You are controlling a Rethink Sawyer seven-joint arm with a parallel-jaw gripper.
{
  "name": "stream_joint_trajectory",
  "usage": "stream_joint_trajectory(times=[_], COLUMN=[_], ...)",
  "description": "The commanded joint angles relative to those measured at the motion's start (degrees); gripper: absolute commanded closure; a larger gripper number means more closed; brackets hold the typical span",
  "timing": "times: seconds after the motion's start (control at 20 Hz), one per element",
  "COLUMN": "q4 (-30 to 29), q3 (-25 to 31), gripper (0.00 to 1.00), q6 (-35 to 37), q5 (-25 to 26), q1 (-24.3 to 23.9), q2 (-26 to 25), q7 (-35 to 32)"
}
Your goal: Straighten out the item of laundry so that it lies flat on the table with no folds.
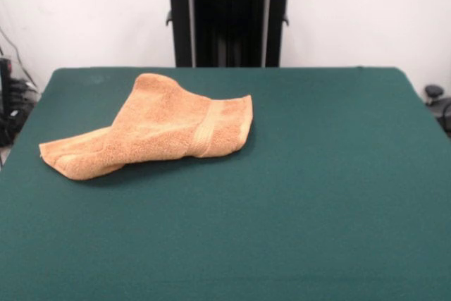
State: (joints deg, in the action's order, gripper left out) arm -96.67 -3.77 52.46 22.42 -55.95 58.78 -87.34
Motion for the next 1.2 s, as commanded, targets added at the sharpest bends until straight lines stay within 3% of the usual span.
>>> stream_joint_trajectory(times=[0.05, 0.3, 0.85, 1.2], q4=[-12.2, -13.2, -14.5, -14.1], q3=[9.1, 9.5, 13.0, 16.0], gripper=[0.0, 0.0, 0.0, 0.0], q6=[-8.2, -10.6, -23.0, -26.7], q5=[4.1, 6.6, 13.2, 14.8], q1=[-1.1, -2.7, -7.9, -12.1], q2=[-3.3, -6.8, -13.4, -18.8], q7=[15.4, 12.0, 7.6, 7.0])
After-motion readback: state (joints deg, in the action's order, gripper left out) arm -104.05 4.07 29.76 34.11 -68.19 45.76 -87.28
